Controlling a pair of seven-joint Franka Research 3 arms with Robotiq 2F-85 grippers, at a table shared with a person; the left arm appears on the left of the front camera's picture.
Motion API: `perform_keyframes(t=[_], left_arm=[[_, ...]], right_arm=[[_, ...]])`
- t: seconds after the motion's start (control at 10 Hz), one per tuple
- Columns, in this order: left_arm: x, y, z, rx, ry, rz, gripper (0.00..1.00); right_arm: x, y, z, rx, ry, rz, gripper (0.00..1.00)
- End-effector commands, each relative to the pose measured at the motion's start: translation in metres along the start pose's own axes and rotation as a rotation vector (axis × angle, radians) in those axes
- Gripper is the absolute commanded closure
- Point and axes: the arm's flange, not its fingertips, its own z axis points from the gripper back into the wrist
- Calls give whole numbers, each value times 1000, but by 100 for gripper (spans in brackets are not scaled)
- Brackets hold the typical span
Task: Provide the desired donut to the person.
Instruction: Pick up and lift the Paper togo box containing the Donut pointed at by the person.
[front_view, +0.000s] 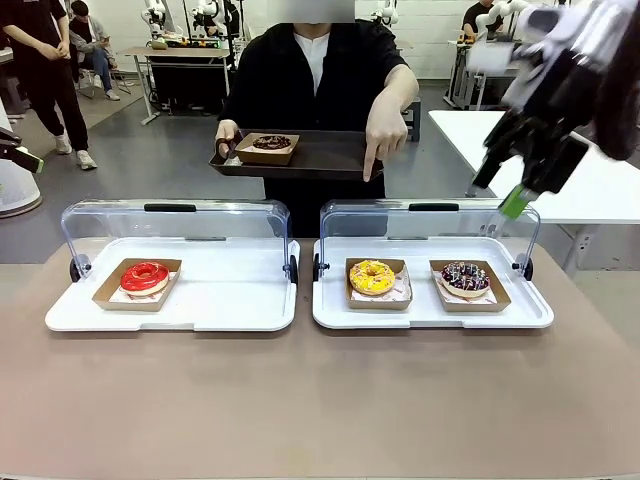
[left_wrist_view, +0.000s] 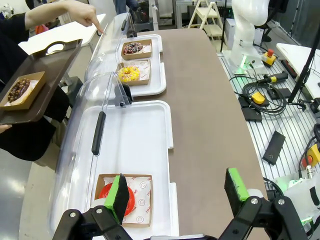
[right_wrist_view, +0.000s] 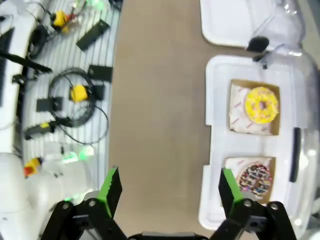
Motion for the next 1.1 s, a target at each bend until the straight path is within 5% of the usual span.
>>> perform_keyframes(t=[0.0, 0.6, 1.0], left_arm=[[1, -3, 0, 4, -4, -3, 0], [1, -3, 0, 4, -4, -3, 0], [1, -3, 0, 4, -4, -3, 0]], right_arm=[[3, -18, -36, -45, 55, 7, 0], [20, -65, -124, -198, 86, -12, 0], [18, -67, -122, -179, 52, 9, 0]])
